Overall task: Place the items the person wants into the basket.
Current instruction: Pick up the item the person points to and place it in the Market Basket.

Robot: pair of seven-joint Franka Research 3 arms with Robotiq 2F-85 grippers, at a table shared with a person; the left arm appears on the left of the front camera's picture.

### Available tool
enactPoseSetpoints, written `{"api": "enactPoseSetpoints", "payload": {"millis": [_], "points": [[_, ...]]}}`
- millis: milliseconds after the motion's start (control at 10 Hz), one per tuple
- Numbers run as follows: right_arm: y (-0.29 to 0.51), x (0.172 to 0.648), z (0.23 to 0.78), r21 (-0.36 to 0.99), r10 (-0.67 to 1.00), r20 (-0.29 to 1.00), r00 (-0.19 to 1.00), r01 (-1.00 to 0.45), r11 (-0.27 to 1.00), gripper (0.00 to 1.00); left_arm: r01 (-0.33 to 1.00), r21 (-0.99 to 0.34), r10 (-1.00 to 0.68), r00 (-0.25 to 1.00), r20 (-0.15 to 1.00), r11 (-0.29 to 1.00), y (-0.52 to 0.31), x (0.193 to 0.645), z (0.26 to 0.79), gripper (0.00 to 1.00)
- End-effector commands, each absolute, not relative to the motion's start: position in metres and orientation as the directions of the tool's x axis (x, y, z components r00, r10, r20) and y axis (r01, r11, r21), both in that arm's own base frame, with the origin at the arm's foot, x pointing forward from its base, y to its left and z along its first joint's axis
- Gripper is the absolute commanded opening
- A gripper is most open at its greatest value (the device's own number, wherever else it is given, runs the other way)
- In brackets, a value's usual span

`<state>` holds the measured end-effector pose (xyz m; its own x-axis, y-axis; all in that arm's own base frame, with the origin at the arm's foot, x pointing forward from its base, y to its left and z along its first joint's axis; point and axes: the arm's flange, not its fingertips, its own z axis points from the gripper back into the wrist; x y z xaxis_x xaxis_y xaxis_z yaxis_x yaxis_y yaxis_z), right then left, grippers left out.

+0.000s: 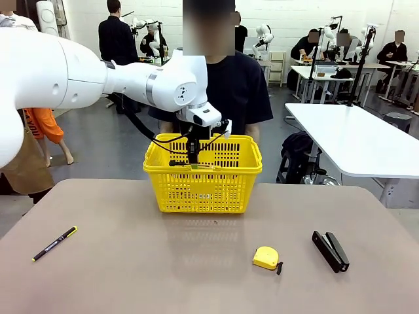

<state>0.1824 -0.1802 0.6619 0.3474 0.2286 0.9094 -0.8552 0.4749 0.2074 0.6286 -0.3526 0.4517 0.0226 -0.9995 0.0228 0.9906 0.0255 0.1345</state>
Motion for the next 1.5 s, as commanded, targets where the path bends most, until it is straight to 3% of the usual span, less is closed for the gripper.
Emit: {"api": "enactPoseSetpoints", "payload": {"millis": [0, 100, 300, 400, 1200, 1400], "points": [[-0.181, 0.184, 0.663, 0.199, 0.217, 0.920, 0.327, -0.865, 0.460, 1.00, 0.984, 0.165, -0.998, 0.064, 0.011, 0.065, -0.360, 0.634, 0.450, 0.26], [-0.181, 0.184, 0.663, 0.199, 0.217, 0.920, 0.327, -0.865, 0.460, 1.00, 0.984, 0.163, -0.997, 0.071, 0.033, 0.075, -0.359, 0.635, 0.451, 0.26], [-0.181, 0.184, 0.663, 0.199, 0.217, 0.920, 0.327, -0.865, 0.460, 1.00, 0.984, 0.165, -0.997, 0.065, 0.036, 0.070, -0.358, 0.636, 0.452, 0.85], [-0.181, 0.184, 0.663, 0.199, 0.217, 0.920, 0.327, -0.865, 0.460, 1.00, 0.983, 0.168, -0.997, 0.070, 0.036, 0.075, -0.358, 0.634, 0.451, 1.00], [-0.181, 0.184, 0.663, 0.199, 0.217, 0.920, 0.327, -0.865, 0.460, 1.00, 0.982, 0.174, -0.997, 0.071, 0.036, 0.076, -0.355, 0.633, 0.454, 1.00], [-0.181, 0.184, 0.663, 0.199, 0.217, 0.920, 0.327, -0.865, 0.460, 1.00, 0.972, 0.178, -0.988, 0.150, 0.046, 0.156, -0.352, 0.631, 0.471, 1.00]]}}
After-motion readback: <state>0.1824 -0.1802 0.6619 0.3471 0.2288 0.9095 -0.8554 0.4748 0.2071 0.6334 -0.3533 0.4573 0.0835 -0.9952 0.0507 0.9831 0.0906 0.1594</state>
